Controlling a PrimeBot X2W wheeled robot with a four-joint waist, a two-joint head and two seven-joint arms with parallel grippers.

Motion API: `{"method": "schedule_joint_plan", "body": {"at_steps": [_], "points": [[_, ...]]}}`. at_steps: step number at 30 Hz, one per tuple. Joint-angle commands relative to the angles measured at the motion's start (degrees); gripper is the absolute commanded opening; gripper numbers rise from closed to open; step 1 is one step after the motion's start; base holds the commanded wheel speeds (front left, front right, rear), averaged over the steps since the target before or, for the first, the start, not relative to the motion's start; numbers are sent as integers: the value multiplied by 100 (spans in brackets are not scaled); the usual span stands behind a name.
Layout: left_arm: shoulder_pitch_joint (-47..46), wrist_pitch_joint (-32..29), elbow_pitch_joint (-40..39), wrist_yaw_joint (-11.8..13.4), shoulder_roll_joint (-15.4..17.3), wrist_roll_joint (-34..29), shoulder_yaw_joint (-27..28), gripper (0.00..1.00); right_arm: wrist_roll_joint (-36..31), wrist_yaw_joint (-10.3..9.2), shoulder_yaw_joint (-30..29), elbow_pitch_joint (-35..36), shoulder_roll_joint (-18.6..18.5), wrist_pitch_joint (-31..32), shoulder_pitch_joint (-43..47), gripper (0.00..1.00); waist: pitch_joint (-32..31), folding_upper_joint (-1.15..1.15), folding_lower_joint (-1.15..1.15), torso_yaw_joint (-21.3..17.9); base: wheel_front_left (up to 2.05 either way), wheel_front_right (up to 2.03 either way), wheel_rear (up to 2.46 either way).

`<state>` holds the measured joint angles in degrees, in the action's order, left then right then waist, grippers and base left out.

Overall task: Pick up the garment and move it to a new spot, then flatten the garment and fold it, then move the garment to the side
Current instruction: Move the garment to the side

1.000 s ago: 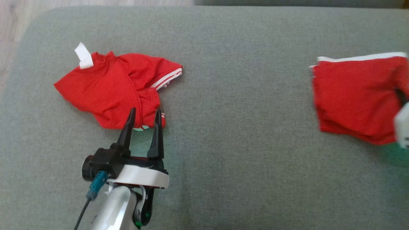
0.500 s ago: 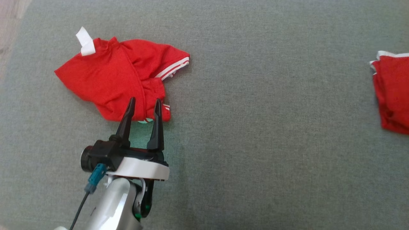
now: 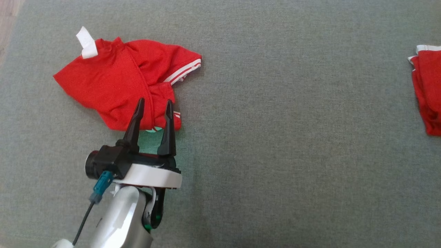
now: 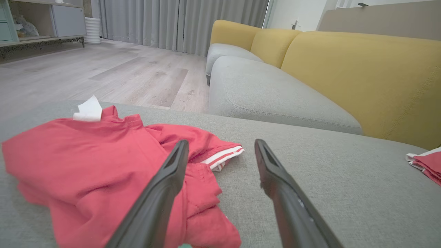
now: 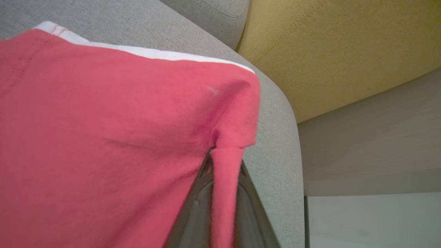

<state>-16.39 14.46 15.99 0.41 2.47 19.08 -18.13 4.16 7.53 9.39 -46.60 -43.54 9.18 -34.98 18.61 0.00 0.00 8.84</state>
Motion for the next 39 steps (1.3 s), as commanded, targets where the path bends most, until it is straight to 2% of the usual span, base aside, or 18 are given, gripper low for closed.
{"method": "schedule_joint_plan", "body": {"at_steps": [1,4,5,6,7,14,19,23,29,35,36,38,39], "points": [[-165,54,-156,-45,41,-81,232,100,-96,-4,-79,184,-159,33,-14,0,-9,0,0,-10,0,0,0],[-162,54,-153,-55,41,-97,247,100,-126,-4,-190,227,-85,82,3,0,-16,0,0,-20,0,0,0],[-158,54,-151,-58,41,-101,255,100,-147,-4,-239,272,-41,82,18,29,-23,0,0,-26,0,0,0],[-152,54,-146,-60,41,-102,260,100,-176,-4,-292,327,2,65,36,80,-34,0,0,-33,0,0,0],[-142,54,-141,-60,41,-101,265,100,-190,-4,-380,361,59,74,54,100,-56,0,0,-44,0,0,0],[-40,54,-73,-56,41,-97,293,100,-332,-4,-716,772,504,127,294,100,-354,0,0,-138,0,0,0],[80,54,-47,-47,41,-112,395,100,-348,-4,-838,1343,886,-82,450,100,-716,0,0,-239,0,0,0],[217,54,-40,-37,41,-122,461,100,-283,-4,-956,1934,1407,-417,633,100,-1036,0,0,-317,0,0,0],[427,54,-65,-8,41,-168,593,100,67,-4,-1195,2774,2443,-886,996,100,-1464,0,0,-380,0,0,0],[602,54,-91,-34,41,-239,756,100,122,-4,-1057,3495,3155,-1245,1407,100,-1661,0,0,-411,0,0,0],[653,54,-89,-44,41,-270,782,100,125,-4,-1064,3639,3378,-1349,1616,100,-1704,0,0,-393,0,0,0],[686,54,-77,0,41,-304,815,100,102,-4,-1074,3690,3481,-1394,1743,100,-1720,0,0,-383,0,0,0],[741,54,-85,76,41,-326,896,100,91,-4,-1100,3748,3680,-1514,2000,100,-1738,0,0,-375,0,0,0]]}}
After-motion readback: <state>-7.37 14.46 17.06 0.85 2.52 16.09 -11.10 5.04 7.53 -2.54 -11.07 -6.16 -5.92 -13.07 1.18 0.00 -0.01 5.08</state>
